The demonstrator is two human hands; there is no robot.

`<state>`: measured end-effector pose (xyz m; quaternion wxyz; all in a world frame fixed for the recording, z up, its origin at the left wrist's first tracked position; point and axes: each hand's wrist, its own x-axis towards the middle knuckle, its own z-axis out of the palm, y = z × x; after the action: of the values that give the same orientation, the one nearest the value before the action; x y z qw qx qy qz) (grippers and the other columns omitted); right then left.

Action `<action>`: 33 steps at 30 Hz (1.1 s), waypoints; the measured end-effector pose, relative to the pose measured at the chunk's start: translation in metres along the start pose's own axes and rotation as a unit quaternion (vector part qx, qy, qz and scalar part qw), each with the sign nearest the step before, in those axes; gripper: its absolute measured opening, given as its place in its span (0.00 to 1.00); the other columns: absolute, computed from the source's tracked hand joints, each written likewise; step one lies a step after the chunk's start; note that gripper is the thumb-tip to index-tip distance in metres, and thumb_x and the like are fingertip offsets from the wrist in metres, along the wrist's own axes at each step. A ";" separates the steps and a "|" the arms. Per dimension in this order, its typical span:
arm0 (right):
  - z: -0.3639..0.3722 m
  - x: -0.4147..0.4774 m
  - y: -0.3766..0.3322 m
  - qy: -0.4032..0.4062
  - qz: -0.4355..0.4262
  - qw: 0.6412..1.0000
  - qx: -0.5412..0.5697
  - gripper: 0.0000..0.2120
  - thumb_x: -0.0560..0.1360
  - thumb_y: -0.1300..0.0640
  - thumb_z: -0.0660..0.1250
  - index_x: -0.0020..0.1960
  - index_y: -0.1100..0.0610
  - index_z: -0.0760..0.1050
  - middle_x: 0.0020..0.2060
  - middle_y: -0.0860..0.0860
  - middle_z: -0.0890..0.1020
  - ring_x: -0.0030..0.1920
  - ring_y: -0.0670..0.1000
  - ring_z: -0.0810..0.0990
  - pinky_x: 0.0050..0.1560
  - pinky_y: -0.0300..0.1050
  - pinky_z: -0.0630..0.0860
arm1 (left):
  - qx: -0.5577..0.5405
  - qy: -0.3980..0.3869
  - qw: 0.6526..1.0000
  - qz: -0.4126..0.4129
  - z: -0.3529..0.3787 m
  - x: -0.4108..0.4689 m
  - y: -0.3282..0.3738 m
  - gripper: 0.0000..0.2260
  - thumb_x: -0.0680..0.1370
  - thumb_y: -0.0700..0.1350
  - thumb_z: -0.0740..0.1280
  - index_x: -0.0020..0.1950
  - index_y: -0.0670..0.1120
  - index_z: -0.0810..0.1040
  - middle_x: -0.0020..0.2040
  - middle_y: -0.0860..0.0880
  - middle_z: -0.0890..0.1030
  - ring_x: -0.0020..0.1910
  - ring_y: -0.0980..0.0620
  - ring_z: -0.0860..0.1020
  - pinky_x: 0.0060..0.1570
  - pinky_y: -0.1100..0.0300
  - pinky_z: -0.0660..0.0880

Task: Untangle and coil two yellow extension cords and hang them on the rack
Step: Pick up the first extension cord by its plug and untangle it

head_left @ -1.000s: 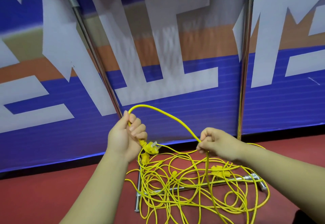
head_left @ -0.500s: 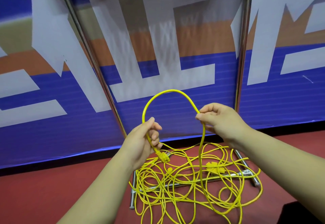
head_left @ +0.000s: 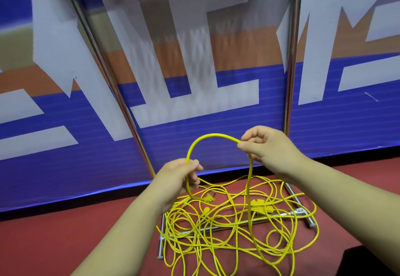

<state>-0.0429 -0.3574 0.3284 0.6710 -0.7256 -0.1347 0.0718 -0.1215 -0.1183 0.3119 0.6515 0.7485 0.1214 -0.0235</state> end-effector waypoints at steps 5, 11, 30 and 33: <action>0.004 -0.004 0.000 -0.062 -0.015 0.997 -0.036 0.07 0.73 0.61 0.75 0.48 0.59 0.79 0.32 0.51 0.79 0.32 0.46 0.74 0.35 0.35 0.74 | -0.064 -0.017 0.997 0.050 0.010 -0.007 0.015 0.11 0.82 0.48 0.64 0.52 0.40 0.79 0.33 0.47 0.71 0.30 0.52 0.69 0.38 0.54 0.73; 0.005 -0.001 0.007 -0.139 -0.028 0.989 -0.049 0.08 0.75 0.59 0.74 0.47 0.58 0.76 0.35 0.54 0.79 0.37 0.48 0.77 0.44 0.42 0.74 | 0.007 -0.026 0.995 0.098 0.012 -0.010 0.026 0.16 0.85 0.50 0.58 0.39 0.46 0.69 0.28 0.53 0.60 0.27 0.54 0.56 0.28 0.60 0.53; 0.031 -0.002 0.058 -0.223 0.047 0.969 -0.092 0.06 0.81 0.63 0.65 0.57 0.59 0.74 0.52 0.56 0.84 0.38 0.47 0.81 0.42 0.46 0.72 | -0.445 0.022 0.888 0.110 -0.036 -0.003 0.036 0.19 0.84 0.57 0.56 0.37 0.50 0.70 0.27 0.55 0.59 0.24 0.58 0.57 0.25 0.66 0.58; 0.040 -0.007 0.052 -0.243 0.030 0.955 -0.167 0.12 0.83 0.58 0.61 0.65 0.52 0.75 0.44 0.47 0.80 0.38 0.41 0.81 0.34 0.35 0.72 | -0.459 0.022 0.881 0.112 -0.034 -0.004 0.038 0.19 0.84 0.57 0.56 0.37 0.50 0.71 0.26 0.55 0.59 0.24 0.58 0.57 0.26 0.65 0.58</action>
<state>-0.0559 -0.3249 0.2726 0.4847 -0.7918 -0.2818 0.2423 -0.1214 -0.0905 0.3544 0.9175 0.3747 0.0484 0.1244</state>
